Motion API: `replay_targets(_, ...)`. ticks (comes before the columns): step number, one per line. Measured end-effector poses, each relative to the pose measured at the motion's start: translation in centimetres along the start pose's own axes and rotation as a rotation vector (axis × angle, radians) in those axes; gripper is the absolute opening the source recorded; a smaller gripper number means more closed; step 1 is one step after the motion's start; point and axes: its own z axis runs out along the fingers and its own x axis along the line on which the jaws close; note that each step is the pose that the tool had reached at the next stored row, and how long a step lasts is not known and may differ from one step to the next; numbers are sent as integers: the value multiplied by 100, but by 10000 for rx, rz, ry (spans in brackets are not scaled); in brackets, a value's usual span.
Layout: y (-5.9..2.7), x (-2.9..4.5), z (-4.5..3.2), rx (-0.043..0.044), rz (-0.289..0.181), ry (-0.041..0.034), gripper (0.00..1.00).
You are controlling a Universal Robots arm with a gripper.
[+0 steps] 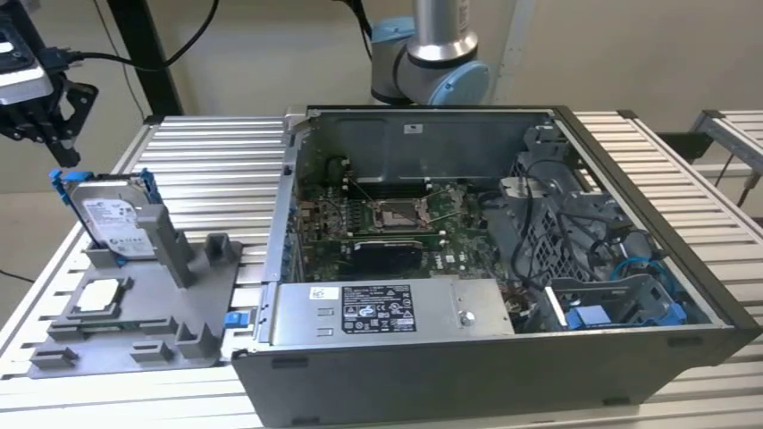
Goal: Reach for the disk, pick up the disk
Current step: 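Pick up the disk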
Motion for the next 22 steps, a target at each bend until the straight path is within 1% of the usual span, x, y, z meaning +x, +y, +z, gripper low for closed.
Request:
replay_targets(7, 0, 0, 0, 11, -1216, 47, 0)
replay_targets(13, 0, 0, 0, 13, -1262, 49, 0)
replay_targets(16, 0, 0, 0, 14, -1460, 57, 0)
replay_targets(19, 0, 0, 0, 19, -1945, 74, 0)
replay_targets(20, -1, 0, 0, 22, -2303, 88, 0)
replay_targets(22, -1, 0, 0, 26, -2668, 102, 0)
